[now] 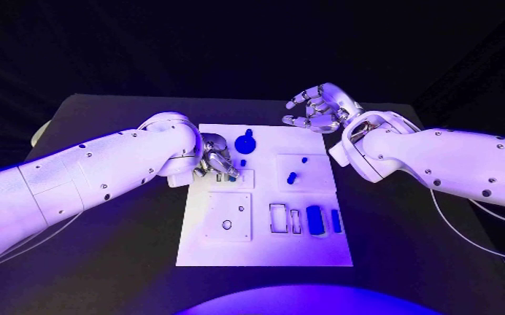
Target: Assemble the parts on the task board
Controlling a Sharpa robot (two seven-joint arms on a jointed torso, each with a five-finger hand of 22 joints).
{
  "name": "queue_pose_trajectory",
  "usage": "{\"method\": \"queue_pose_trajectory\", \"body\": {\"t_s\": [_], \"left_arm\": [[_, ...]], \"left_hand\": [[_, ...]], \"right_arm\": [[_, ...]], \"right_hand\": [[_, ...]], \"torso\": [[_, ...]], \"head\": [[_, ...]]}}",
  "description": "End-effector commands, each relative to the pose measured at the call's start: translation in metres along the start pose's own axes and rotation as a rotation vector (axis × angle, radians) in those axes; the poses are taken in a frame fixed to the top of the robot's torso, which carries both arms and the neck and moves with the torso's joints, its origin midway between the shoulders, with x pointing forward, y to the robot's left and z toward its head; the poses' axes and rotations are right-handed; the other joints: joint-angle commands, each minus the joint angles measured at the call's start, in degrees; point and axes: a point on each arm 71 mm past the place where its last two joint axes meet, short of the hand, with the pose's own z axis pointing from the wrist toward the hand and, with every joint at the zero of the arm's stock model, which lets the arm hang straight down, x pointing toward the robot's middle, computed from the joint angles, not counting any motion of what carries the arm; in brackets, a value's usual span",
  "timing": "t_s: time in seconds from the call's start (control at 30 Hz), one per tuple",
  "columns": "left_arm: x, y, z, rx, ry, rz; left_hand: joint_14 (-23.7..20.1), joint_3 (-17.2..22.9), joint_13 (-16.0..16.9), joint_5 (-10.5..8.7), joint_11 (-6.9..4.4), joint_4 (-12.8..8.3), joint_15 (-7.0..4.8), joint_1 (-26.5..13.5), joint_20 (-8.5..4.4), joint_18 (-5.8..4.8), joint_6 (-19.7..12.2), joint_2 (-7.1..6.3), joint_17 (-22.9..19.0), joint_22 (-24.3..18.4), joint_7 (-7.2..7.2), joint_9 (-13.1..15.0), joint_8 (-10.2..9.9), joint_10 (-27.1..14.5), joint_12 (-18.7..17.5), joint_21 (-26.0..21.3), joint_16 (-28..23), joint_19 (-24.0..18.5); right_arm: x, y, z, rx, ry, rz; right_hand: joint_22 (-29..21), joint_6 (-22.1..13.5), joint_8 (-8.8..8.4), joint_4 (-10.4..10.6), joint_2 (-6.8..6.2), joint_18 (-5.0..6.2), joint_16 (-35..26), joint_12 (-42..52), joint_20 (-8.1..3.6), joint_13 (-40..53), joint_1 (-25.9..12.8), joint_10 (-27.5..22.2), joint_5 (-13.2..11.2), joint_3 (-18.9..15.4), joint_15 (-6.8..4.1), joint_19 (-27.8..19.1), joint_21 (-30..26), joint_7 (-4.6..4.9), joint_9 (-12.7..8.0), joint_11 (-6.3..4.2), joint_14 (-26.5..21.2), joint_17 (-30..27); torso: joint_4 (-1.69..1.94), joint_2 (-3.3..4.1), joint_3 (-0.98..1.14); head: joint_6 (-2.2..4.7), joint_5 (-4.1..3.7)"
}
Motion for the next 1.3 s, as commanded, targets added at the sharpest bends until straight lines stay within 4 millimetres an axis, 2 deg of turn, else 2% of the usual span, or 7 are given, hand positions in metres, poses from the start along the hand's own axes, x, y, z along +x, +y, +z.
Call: {"method": "queue_pose_trajectory", "body": {"t_s": [0.03, 0.53, 0.73, 0.77, 0.93, 1.17, 1.3], "left_arm": [[0.003, -0.003, 0.001, 0.013, 0.008, -0.007], [0.001, 0.002, 0.0, 0.007, -0.015, -0.02], [-0.002, 0.007, -0.005, 0.006, -0.033, -0.034], [-0.003, 0.008, -0.005, 0.005, -0.038, -0.037], [-0.006, 0.011, -0.009, 0.005, -0.058, -0.049], [-0.009, 0.011, -0.012, 0.012, -0.075, -0.065], [-0.014, 0.011, -0.016, 0.02, -0.091, -0.087]], "left_hand": [[5.6, 5.0, 0.0, -0.28, -0.2, -5.6, -0.35, -0.7, -0.21, -0.44, 0.0, 0.02, 13.5, -0.1, -0.34, 0.1, -0.3, 0.3, 0.0, -0.3, 0.1, 0.0], [5.5, -3.1, 0.3, -2.36, -0.29, -1.0, -0.46, -2.5, -0.36, -0.48, 1.1, -0.92, 13.3, -0.3, -0.49, -0.3, -1.5, 0.0, -0.1, -0.7, 0.0, 0.3], [5.4, -7.9, 0.1, -8.24, -0.06, 2.6, -0.33, -2.7, -0.28, -0.46, 1.3, -1.37, 12.8, -0.4, -0.23, -0.5, -2.3, -0.4, -0.5, -0.9, -0.2, 0.4], [5.3, -9.0, -0.5, -10.87, 0.05, 3.8, -0.24, -3.2, -0.22, -0.46, 1.1, -1.54, 12.6, -0.5, -0.09, -0.4, -2.4, -0.8, -0.9, -0.9, -0.3, 0.3], [5.4, -11.7, -0.9, -14.76, 0.21, 7.0, -0.12, -2.2, -0.07, -0.46, 0.5, -1.37, 12.6, -0.3, 0.07, 0.1, -1.9, -1.3, -1.0, -0.9, -0.3, 0.4], [5.3, -14.4, -1.2, -18.26, 0.29, 8.6, -0.06, -1.9, 0.02, -0.44, 0.1, -0.68, 12.4, -0.3, 0.12, 0.6, -1.6, -1.7, -1.0, -0.9, -0.4, 0.4], [5.2, -14.5, -1.8, -18.44, 0.29, 8.6, -0.05, -1.9, 0.03, -0.36, 0.0, -0.6, 12.0, -0.7, 0.14, 0.6, -1.6, -2.0, -1.4, -1.1, -0.5, 0.2]], "right_arm": [[0.001, 0.001, 0.0, -0.01, 0.007, -0.002], [0.0, 0.0, 0.0, -0.01, 0.002, -0.002], [-0.001, 0.0, 0.0, -0.009, -0.002, -0.003], [-0.001, 0.0, 0.0, -0.008, -0.003, -0.004], [-0.001, 0.0, 0.0, -0.009, -0.006, -0.005], [-0.001, 0.0, 0.0, -0.01, -0.008, -0.006], [-0.001, -0.001, 0.0, -0.01, -0.01, -0.007]], "right_hand": [[13.6, -0.4, -0.16, 0.0, -0.05, -0.09, -0.4, -0.3, 0.16, 0.0, -0.5, -0.1, 0.0, -0.3, 0.13, 4.7, -0.3, -0.01, 0.0, -0.09, 4.6, 9.9], [13.6, -0.4, -0.17, 0.0, 0.02, -0.08, -0.4, -0.3, 0.16, -0.1, -0.6, -0.1, 0.1, -0.3, 0.13, 4.7, -0.4, 0.0, -0.1, -0.08, 4.6, 9.9], [13.6, -0.4, -0.18, 0.1, 0.03, -0.06, -0.4, -0.4, 0.16, -0.2, -0.8, -0.1, 0.1, -0.4, 0.13, 4.6, -0.5, 0.01, -0.1, -0.07, 4.6, 9.8], [13.6, -0.4, -0.18, 0.1, 0.03, -0.06, -0.4, -0.4, 0.16, -0.2, -0.8, -0.1, 0.1, -0.4, 0.13, 4.6, -0.5, 0.01, -0.1, -0.07, 4.6, 9.8], [13.6, -0.4, -0.19, 0.1, 0.05, -0.06, -0.4, -0.4, 0.16, -0.2, -0.9, -0.1, 0.1, -0.4, 0.13, 4.6, -0.5, 0.01, -0.1, -0.07, 4.6, 9.8], [13.5, -0.4, -0.19, 0.0, 0.06, -0.03, -0.4, -0.4, 0.16, -0.2, -0.9, -0.1, 0.1, -0.4, 0.13, 4.6, -0.6, 0.01, -0.1, -0.07, 4.6, 9.8], [13.5, -0.4, -0.19, 0.0, 0.06, -0.03, -0.4, -0.4, 0.16, -0.2, -0.9, -0.1, 0.1, -0.4, 0.13, 4.6, -0.6, 0.01, -0.1, -0.07, 4.6, 9.8]], "torso": [[0.0, 0.01, 0.02], [-0.05, 0.01, 0.0], [0.01, -0.03, 0.02], [0.01, -0.03, 0.03], [0.0, -0.01, 0.05], [-0.03, 0.04, -0.02], [-0.02, 0.0, -0.02]], "head": [[0.02, -0.06], [0.38, -0.1], [0.57, -0.22], [0.59, -0.25], [0.74, -0.3], [0.96, -0.32], [1.08, -0.39]]}}
